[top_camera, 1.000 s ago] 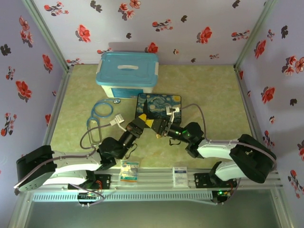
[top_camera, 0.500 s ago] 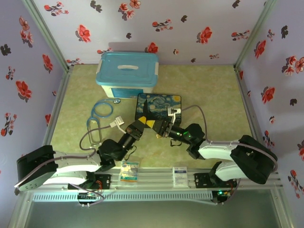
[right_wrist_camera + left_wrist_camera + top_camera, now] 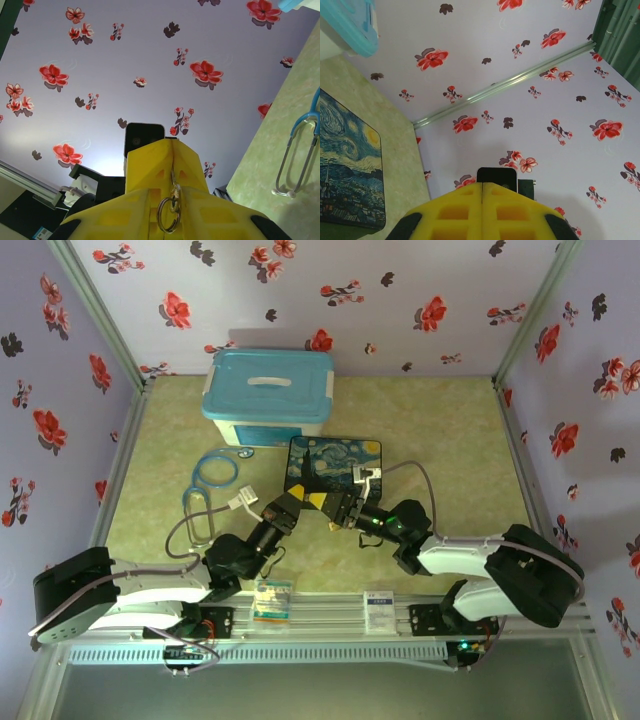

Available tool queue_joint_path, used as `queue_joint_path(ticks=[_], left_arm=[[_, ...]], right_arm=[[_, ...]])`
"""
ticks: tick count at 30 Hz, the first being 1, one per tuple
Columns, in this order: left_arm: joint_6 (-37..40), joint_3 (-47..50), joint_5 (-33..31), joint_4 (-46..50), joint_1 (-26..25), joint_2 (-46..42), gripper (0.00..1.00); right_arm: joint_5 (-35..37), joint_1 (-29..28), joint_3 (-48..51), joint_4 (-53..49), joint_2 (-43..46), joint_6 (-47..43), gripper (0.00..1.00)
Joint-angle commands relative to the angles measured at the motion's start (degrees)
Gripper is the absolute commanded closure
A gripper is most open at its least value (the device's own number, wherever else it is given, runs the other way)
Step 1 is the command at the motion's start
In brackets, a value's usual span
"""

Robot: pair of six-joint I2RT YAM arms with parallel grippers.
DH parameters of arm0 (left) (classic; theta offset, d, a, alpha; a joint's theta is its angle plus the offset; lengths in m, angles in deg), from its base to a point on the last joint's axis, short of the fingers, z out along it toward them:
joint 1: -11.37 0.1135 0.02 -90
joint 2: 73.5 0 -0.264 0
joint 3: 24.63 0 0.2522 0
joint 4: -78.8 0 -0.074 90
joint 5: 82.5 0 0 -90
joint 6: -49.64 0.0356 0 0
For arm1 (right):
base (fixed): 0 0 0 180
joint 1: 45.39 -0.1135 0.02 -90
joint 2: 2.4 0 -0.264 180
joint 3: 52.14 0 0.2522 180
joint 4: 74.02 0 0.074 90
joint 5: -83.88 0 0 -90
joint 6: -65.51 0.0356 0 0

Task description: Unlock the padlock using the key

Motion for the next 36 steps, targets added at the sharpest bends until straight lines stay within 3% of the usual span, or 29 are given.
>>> queue_joint_path(ticks=[1,7,9,16,25,31,36], left_arm=[[1.69,-0.67,-1.46,-2.09,0.07,0.00,1.00],[0.58,-0.37,-1.50,-2.06,0.04,0.73,1.00],[0.43,-0.37,-1.69,-2.08,0.07,0.77,1.00],[-0.82,-0.03,-1.68,-2.04,0.14,1.55,1.00],[-1.72,-0.10,-1.76,-2.13,0.08,2.42,1.00],[-2.38,-0.11,-1.73,-2.04,0.04,2.97,1.00],[-3.25,0.04,-1.81,-2.08,0.04,3.69,1.00]], right_arm=[[-0.73,-0.36,-0.93,2.74,-0.58,-0.18,0.80],[-1.00,-0.58,-1.40,2.75,-1.18,-0.24,0.82],[-0.99,-0.63,-1.24,2.76,-1.32,-0.30,0.89],[-0.56,-0.54,-1.29,2.75,-1.09,-0.42,0.82],[-1.39,-0.57,-1.37,2.75,-1.65,-0.46,0.90],[-1.52,-0.75,-2.00,2.75,-2.27,-0.34,0.84],[-1.04,-0.97,-1.65,2.74,-1.98,-0.42,0.94]])
